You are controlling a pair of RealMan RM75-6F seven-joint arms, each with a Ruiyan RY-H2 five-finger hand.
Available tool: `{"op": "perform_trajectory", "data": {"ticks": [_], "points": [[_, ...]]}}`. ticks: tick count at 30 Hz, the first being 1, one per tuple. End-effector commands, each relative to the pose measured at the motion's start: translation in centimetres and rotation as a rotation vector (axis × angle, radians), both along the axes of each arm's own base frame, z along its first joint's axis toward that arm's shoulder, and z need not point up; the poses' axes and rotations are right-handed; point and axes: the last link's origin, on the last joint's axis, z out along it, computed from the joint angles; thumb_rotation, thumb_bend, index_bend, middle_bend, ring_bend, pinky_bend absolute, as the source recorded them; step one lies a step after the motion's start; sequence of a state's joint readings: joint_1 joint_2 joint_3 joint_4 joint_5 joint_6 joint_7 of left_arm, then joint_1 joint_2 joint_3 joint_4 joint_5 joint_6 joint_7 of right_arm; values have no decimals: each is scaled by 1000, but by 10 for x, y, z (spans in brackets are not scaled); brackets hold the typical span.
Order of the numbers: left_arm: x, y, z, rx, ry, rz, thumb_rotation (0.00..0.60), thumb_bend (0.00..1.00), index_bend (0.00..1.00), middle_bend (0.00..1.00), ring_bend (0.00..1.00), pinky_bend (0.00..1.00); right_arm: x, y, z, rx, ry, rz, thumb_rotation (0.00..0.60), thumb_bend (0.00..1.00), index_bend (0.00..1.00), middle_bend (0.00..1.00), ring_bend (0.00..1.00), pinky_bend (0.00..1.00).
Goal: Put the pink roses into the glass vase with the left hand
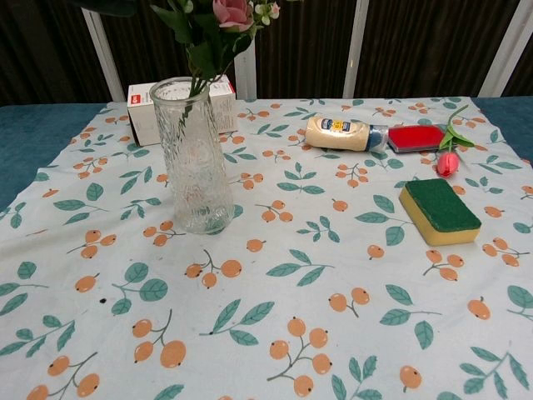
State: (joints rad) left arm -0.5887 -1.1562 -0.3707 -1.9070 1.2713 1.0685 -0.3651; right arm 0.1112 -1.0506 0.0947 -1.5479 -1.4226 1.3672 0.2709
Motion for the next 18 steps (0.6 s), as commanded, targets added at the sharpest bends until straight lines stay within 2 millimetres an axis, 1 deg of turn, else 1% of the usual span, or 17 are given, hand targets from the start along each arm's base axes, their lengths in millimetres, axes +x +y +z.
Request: {"op": "perform_trajectory", "data": {"ticks": [1,3,4,5,6,9,11,12,15,18], "points": [[-25,-20,15,28,-7,22,600,201,75,150,65,267,1,1,0,0,-2,6,600,328,130,57,139,146],[-44,-36,23,55,9,33,600,216,80,155,72,263,3,1,0,-2,-4,12,600,328,130,56,139,145],[-52,-45,27,70,16,35,600,230,92,163,84,266,4,2,0,-1,-3,14,600,328,130,57,139,145],[-65,-58,32,103,37,42,600,246,109,177,103,269,4,2,0,0,-4,17,600,328,130,57,139,146],[-71,-64,35,122,49,45,600,261,127,193,123,273,5,2,0,1,-4,18,600,328,131,57,140,146],[-103,-100,45,250,123,50,600,267,175,237,142,278,6,3,-1,9,0,28,600,328,130,57,139,145],[-128,-118,47,347,230,89,600,268,199,256,142,278,8,4,-1,7,4,40,600,328,130,57,140,146],[-143,-130,46,414,325,128,600,268,214,261,142,278,9,4,-1,5,12,47,600,328,130,57,140,146],[-162,-148,40,497,413,207,600,270,245,270,142,278,11,6,-2,20,12,64,600,328,130,57,139,146],[-173,-156,35,515,447,262,600,270,242,271,142,278,13,8,-1,26,9,84,600,328,130,57,139,146]]}}
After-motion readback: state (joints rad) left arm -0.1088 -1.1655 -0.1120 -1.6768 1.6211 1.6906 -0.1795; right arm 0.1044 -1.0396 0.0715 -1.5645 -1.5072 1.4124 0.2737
